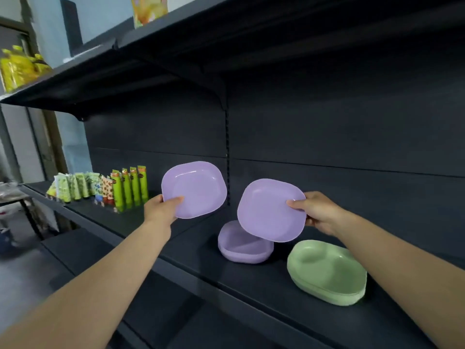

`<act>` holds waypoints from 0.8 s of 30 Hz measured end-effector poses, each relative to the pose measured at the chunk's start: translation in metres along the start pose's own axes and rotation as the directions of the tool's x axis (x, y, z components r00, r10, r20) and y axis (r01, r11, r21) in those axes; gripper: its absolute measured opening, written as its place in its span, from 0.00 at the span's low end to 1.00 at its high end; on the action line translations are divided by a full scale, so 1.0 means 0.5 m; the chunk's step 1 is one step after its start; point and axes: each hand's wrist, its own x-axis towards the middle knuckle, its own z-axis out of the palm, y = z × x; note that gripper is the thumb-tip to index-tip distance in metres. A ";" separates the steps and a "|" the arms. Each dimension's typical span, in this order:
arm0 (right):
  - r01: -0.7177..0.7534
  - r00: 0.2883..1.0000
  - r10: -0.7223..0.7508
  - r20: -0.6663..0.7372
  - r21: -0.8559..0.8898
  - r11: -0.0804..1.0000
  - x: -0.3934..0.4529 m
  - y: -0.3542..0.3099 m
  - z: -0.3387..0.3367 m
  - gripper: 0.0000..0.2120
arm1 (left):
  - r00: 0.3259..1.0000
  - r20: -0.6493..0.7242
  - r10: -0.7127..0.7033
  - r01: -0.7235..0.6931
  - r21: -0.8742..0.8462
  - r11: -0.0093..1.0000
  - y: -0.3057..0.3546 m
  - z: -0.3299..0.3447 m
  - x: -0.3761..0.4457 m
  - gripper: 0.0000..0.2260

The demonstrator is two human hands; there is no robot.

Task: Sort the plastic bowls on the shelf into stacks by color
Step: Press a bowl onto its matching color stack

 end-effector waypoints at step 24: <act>-0.106 0.994 0.094 -0.051 -0.514 0.851 0.137 0.110 0.117 0.13 | 0.934 0.254 -0.252 0.249 0.045 0.967 -0.137 0.064 0.132 0.14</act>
